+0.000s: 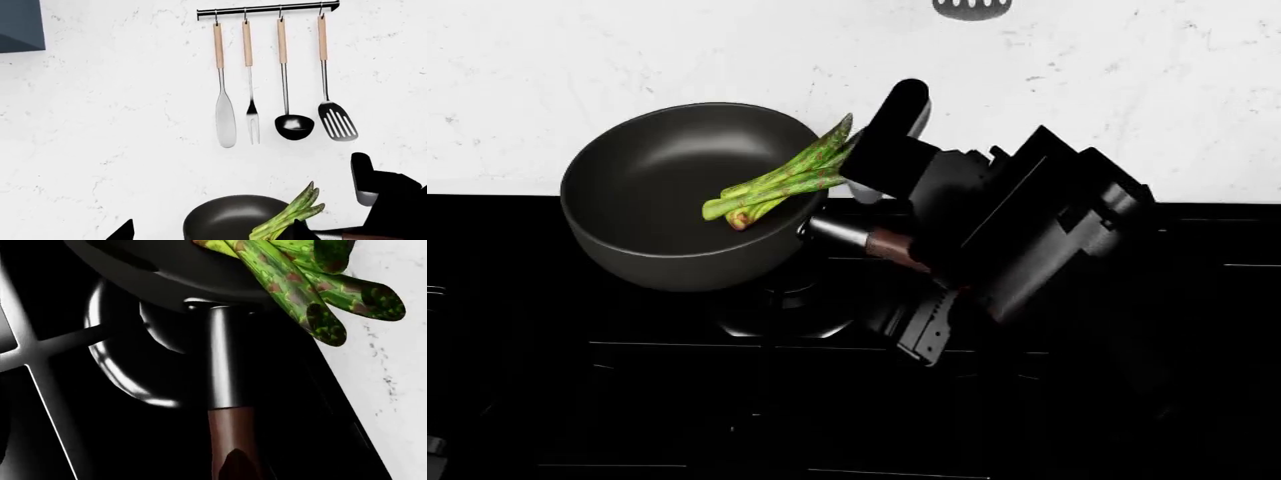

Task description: Pick up the pan and dump the vegetables in it onto the plate. Then return the pan to the stove.

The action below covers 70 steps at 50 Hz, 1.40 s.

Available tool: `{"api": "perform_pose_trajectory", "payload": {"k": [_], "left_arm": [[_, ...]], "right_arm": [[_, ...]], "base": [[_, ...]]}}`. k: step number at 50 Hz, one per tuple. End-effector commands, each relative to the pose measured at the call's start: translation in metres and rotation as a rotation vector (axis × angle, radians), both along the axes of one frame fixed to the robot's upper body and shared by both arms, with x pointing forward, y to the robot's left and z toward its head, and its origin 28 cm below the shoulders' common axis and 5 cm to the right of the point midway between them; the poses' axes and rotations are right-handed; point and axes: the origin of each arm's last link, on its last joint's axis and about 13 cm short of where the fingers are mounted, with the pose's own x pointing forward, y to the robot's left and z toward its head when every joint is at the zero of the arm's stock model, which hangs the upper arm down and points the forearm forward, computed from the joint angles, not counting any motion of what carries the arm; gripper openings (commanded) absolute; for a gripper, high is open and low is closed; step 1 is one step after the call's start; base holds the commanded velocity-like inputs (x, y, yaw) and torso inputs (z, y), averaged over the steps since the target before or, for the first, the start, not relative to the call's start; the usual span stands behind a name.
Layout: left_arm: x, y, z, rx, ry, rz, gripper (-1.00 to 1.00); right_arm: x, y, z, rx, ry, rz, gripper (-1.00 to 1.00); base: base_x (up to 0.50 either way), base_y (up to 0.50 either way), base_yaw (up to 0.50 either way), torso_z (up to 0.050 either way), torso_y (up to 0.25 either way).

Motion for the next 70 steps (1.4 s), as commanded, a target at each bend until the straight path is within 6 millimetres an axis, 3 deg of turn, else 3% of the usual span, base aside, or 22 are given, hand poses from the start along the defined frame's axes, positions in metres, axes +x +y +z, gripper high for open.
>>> {"api": "perform_pose_trajectory", "payload": {"k": [1, 10, 11, 24, 30, 37, 46, 56, 70], "left_arm": [[-0.002, -0.002, 0.006, -0.031, -0.019, -0.043, 1.00], [-0.004, 0.000, 0.007, -0.028, -0.015, -0.043, 1.00], [-0.005, 0.000, 0.007, -0.028, -0.014, -0.043, 1.00], [-0.005, 0.001, 0.007, -0.031, -0.014, -0.042, 1.00], [-0.003, 0.000, 0.006, -0.033, -0.015, -0.043, 1.00], [0.000, -0.001, 0.006, -0.048, -0.027, -0.051, 1.00], [0.011, -0.002, 0.002, -0.061, -0.044, -0.056, 1.00], [0.019, -0.003, 0.002, -0.060, -0.054, -0.060, 1.00], [0.014, 0.000, 0.006, -0.051, -0.063, -0.058, 1.00]], "right_arm": [[0.001, 0.006, -0.012, 0.005, 0.038, 0.006, 1.00], [0.000, 0.006, -0.016, 0.014, 0.058, -0.010, 1.00], [-0.001, 0.006, -0.017, 0.013, 0.062, -0.025, -1.00], [-0.004, 0.007, -0.012, 0.037, 0.070, -0.041, -1.00], [-0.014, 0.011, 0.006, 0.075, 0.038, -0.017, -1.00], [-0.051, 0.017, 0.046, 0.169, 0.039, 0.054, -1.00], [-0.095, 0.018, 0.073, 0.212, -0.020, 0.058, -1.00], [-0.122, 0.013, 0.075, 0.311, -0.140, -0.008, -1.00], [-0.134, 0.002, 0.073, 0.405, -0.217, -0.125, -1.00]], "base": [[0.00, 0.00, 0.00, 0.000, 0.000], [0.00, 0.00, 0.00, 0.000, 0.000], [0.01, 0.00, 0.00, 0.000, 0.000], [0.00, 0.00, 0.00, 0.000, 0.000], [0.00, 0.00, 0.00, 0.000, 0.000], [0.00, 0.00, 0.00, 0.000, 0.000], [0.00, 0.00, 0.00, 0.000, 0.000], [0.00, 0.00, 0.00, 0.000, 0.000], [0.00, 0.04, 0.00, 0.000, 0.000]]}}
